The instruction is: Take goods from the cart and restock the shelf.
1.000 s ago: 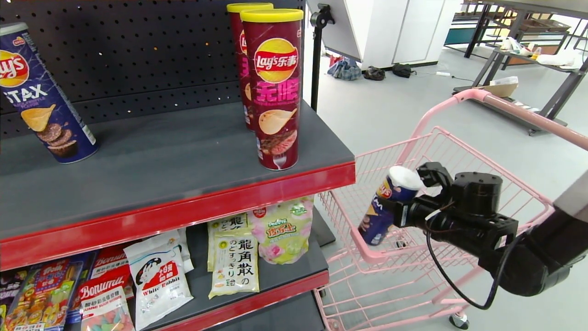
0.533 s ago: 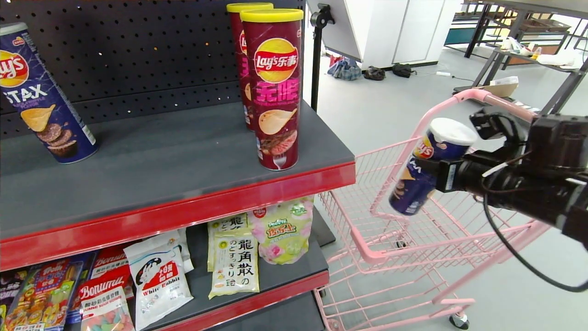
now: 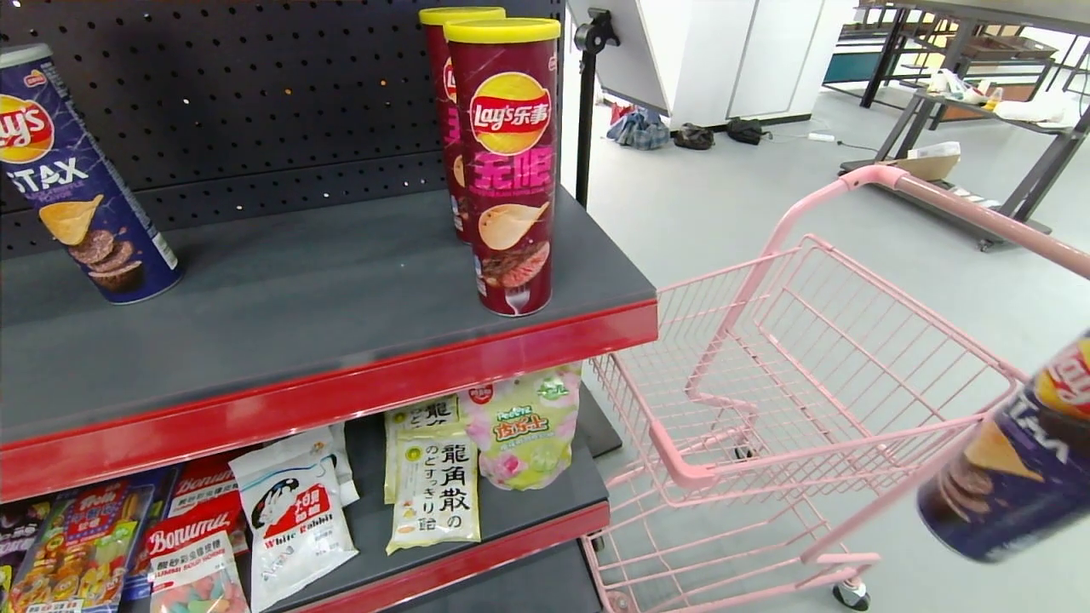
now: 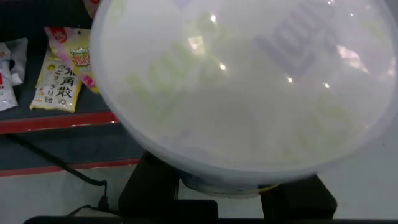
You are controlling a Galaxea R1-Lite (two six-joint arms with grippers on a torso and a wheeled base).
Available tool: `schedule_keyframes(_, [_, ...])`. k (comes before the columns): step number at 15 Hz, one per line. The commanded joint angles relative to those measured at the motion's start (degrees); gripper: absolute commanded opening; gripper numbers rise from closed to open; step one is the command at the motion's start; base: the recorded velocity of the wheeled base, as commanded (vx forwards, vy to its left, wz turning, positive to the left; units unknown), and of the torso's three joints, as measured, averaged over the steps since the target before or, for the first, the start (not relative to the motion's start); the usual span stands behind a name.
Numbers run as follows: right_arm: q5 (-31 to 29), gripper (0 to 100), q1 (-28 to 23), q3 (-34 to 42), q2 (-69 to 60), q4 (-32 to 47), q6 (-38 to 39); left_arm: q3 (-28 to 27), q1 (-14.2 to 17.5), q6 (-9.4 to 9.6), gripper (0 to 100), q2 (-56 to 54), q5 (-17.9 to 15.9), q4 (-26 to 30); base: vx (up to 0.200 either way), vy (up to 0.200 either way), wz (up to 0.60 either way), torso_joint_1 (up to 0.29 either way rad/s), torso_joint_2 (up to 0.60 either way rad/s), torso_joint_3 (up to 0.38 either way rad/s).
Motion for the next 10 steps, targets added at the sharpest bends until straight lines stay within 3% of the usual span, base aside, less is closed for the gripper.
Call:
schedule_keyframes(1, [-0.8,0,-1.6,6.7,-15.6,4.1,-0.7,0.0,0.0,-0.06,100,0.0,0.0,0.0,0.000,0.000,0.00,0.000,0.00,0.000])
schedule_keyframes(4, [-0.7,0,-1.5,8.1,-17.5,4.1,-0.7,0.0,0.0,-0.06,100,0.0,0.0,0.0,0.000,0.000,0.00,0.063,-0.20,-0.127])
schedule_keyframes(10, [-0.6,0,-1.3,6.9,-14.5,3.5,-0.7,0.0,0.0,-0.06,100,0.0,0.0,0.0,0.000,0.000,0.00,0.178,-0.53,-0.352])
